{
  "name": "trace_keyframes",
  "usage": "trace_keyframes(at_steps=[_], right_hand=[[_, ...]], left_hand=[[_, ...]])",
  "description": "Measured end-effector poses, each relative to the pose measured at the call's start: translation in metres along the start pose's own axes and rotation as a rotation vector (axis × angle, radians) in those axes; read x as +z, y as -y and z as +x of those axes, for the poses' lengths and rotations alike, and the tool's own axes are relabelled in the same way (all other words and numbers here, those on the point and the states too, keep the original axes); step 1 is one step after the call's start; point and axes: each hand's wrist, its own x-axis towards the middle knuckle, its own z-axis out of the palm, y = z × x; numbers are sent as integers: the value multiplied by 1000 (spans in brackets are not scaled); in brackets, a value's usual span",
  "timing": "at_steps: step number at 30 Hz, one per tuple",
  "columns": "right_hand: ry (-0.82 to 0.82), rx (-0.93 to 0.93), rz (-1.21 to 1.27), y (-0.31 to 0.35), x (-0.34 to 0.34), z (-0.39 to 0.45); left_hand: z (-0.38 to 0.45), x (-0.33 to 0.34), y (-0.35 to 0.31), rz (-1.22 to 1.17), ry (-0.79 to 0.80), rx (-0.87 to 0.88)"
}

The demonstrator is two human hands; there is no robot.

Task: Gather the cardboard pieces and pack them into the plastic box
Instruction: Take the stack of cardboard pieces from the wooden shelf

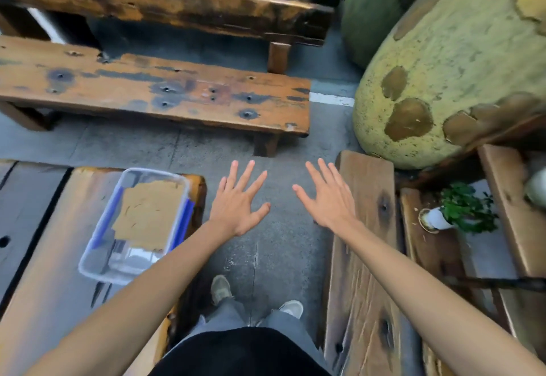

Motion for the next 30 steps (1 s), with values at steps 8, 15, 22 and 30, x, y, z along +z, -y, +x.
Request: trace_keyframes(at_steps=[8,15,22,30], right_hand=[[-109,284,53,-104,-31,-63],[-206,520,115,-187,-49,-136],[-305,692,100,-262,-80,-207],[-445,902,97,-319,-122,-282]], left_hand=[[49,3,-105,36,55,278],[63,14,-214,25,99,510],[62,24,-330,11,61,709],[57,9,-456,54,39,1002]])
